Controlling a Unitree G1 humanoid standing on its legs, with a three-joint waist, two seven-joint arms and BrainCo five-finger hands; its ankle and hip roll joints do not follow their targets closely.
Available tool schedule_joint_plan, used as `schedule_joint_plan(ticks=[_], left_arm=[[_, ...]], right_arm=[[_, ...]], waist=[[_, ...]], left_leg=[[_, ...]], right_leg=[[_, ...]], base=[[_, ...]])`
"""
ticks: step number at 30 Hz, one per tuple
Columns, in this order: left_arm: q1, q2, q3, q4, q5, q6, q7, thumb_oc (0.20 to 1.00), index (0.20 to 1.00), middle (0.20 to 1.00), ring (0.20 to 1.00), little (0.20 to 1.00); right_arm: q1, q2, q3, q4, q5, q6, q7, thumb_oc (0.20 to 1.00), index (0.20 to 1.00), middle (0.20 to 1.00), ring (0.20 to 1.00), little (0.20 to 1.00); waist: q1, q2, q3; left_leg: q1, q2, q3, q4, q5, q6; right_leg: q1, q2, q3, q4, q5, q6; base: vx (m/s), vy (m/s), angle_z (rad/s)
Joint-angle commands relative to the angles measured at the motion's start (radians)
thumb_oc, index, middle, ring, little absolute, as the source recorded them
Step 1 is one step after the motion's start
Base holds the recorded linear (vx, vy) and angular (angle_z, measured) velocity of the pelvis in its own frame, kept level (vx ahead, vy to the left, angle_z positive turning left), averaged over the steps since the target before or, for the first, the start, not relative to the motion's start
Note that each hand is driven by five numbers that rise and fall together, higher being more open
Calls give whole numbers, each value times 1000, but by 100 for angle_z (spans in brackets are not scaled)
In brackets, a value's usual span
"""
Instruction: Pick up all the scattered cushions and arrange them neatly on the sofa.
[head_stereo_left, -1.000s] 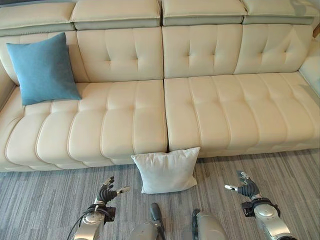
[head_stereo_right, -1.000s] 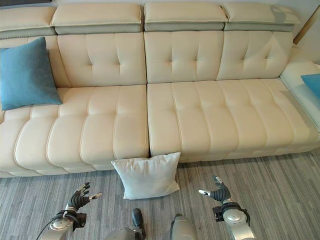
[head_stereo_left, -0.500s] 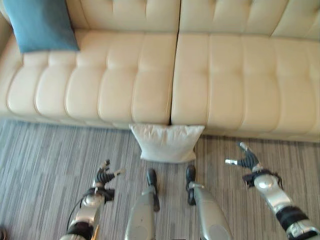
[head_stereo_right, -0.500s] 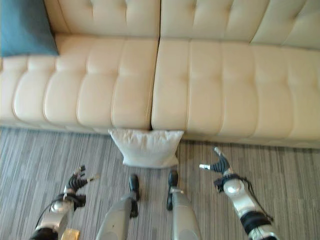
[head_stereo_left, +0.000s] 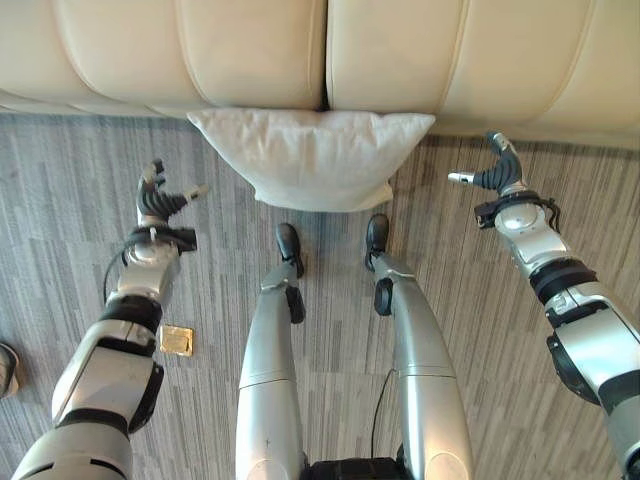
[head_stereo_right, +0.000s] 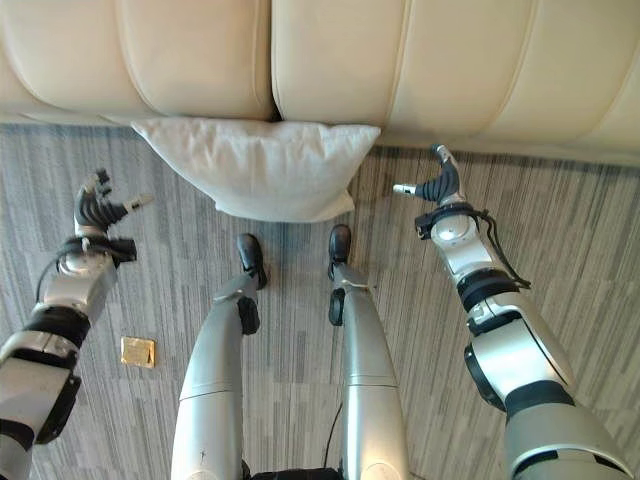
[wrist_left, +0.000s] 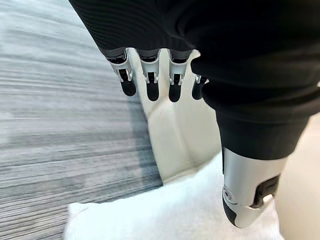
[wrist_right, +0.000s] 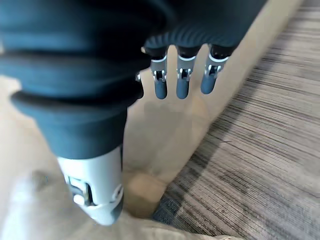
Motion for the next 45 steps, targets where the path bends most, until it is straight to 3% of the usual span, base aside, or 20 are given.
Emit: schedule_joint_plan(ticks=[1, 7, 8, 9, 10, 11, 19, 23, 24, 25, 28, 29, 34, 35, 37, 38, 41, 45], left_arm=[[-40, 22, -19, 17, -25, -14, 28, 1000, 1000, 1000, 1000, 1000], [-201, -55, -127, 10, -4, -8, 28, 1000, 1000, 1000, 1000, 1000], [-210, -72, -129, 3, -5, -11, 28, 1000, 1000, 1000, 1000, 1000], [-218, -85, -130, -13, -9, -18, 31, 815, 815, 815, 815, 815], [-226, -94, -131, -36, -12, -29, 38, 492, 492, 492, 492, 492], [-223, -103, -132, -67, -11, -38, 43, 200, 200, 200, 200, 200], [-119, -156, -109, -369, 40, -88, 82, 200, 200, 200, 200, 200], [110, -232, -49, -553, 75, -93, 63, 200, 200, 200, 200, 200], [111, -232, -49, -554, 75, -93, 63, 200, 200, 200, 200, 200], [222, -252, -19, -648, 86, -97, 45, 200, 200, 200, 200, 200], [348, -274, 17, -749, 89, -101, 18, 200, 200, 200, 200, 200], [458, -282, 40, -823, 117, -99, -9, 200, 200, 200, 200, 200], [696, -274, 96, -979, 151, -95, -79, 200, 200, 200, 200, 200], [696, -274, 96, -979, 151, -95, -79, 200, 200, 200, 200, 200], [807, -260, 140, -1066, 148, -98, -114, 200, 200, 200, 200, 200], [808, -260, 140, -1066, 148, -98, -114, 200, 200, 200, 200, 200], [892, -254, 174, -1132, 151, -95, -137, 200, 200, 200, 200, 200], [941, -261, 194, -1156, 138, -79, -150, 200, 200, 200, 200, 200]], right_arm=[[-33, 62, 25, 30, 87, -18, -44, 1000, 1000, 1000, 1000, 1000], [-139, 218, 93, -68, 144, -66, -60, 1000, 1000, 1000, 1000, 1000], [-151, 237, 98, -87, 147, -76, -58, 658, 658, 658, 658, 658], [-164, 253, 104, -117, 146, -86, -60, 238, 238, 238, 238, 238], [-175, 263, 112, -145, 144, -96, -58, 200, 200, 200, 200, 200], [-178, 270, 119, -169, 135, -102, -58, 200, 200, 200, 200, 200], [-98, 238, 124, -380, 36, -115, -49, 200, 200, 200, 200, 200], [138, 207, 45, -574, -38, -119, -21, 200, 200, 200, 200, 200], [139, 207, 45, -575, -38, -119, -21, 200, 200, 200, 200, 200], [277, 194, -5, -671, -52, -130, 5, 200, 200, 200, 200, 200], [438, 198, -58, -787, -55, -153, 44, 200, 200, 200, 200, 200], [580, 195, -94, -884, -71, -168, 80, 200, 200, 200, 200, 200], [855, 132, -194, -1116, -82, -188, 187, 200, 200, 200, 200, 200], [856, 132, -194, -1117, -82, -188, 187, 200, 200, 200, 200, 200], [967, 90, -252, -1237, -102, -197, 232, 200, 200, 200, 200, 200], [967, 90, -252, -1237, -102, -197, 232, 200, 200, 200, 200, 200], [1042, 63, -312, -1337, -132, -202, 257, 200, 200, 200, 200, 200], [1106, 60, -343, -1376, -128, -190, 272, 200, 200, 200, 200, 200]], waist=[[1, 20, -63], [16, 42, -63], [19, 44, -63], [21, 46, -63], [24, 49, -63], [26, 50, -63], [33, 47, -64], [29, 30, -76], [29, 30, -75], [24, 18, -87], [19, 9, -108], [12, 2, -134], [-17, -8, -229], [-17, -8, -229], [-29, -6, -301], [-29, -6, -302], [-43, -5, -385], [-53, -5, -431]], left_leg=[[-69, -33, 0, 147, -166, -18], [-122, -64, 3, 166, -170, 0], [-124, -68, 2, 168, -171, 2], [-120, -72, -2, 163, -171, 5], [-117, -75, -2, 161, -171, 6], [-109, -77, -5, 154, -170, 6], [20, -96, -5, 41, -143, 3], [232, -100, 5, -94, -124, -7], [234, -101, 5, -95, -124, -7], [322, -102, 17, -155, -89, -4], [437, -102, 23, -219, -86, -6], [541, -103, 31, -269, -84, -6], [770, -94, 42, -414, -54, -15], [770, -94, 42, -415, -54, -15], [879, -85, 55, -484, -41, -20], [879, -85, 55, -485, -40, -20], [981, -76, 70, -540, -31, -26], [1046, -58, 76, -555, -32, -38]], right_leg=[[-59, -19, 70, 69, -102, 90], [-116, -20, 90, 100, -100, 89], [-115, -23, 91, 101, -100, 89], [-111, -25, 92, 100, -100, 90], [-106, -25, 93, 97, -98, 91], [-99, -28, 93, 91, -97, 93], [20, -37, 85, -2, -70, 107], [214, -35, 69, -119, -41, 123], [215, -35, 69, -120, -41, 123], [307, -42, 54, -194, 5, 125], [412, -40, 47, -254, 17, 133], [515, -39, 43, -311, 26, 140], [742, -27, 32, -446, 46, 156], [742, -27, 31, -447, 47, 156], [846, -9, 34, -510, 45, 159], [846, -9, 34, -511, 46, 159], [938, 19, 37, -553, 31, 154], [1001, 38, 45, -563, 7, 141]], base=[[-4, 60, 12], [-3, 68, 4], [-3, 40, -1], [0, 0, 0], [0, 0, 0], [2, 23, 9], [0, 26, 8], [10, 33, -1], [-31, 30, -7], [-21, 10, -11], [93, -9, -16], [173, -35, -12], [179, -57, -15], [130, -24, -17], [220, -64, -14], [256, -120, -16], [200, -106, -14], [136, -138, -1]])
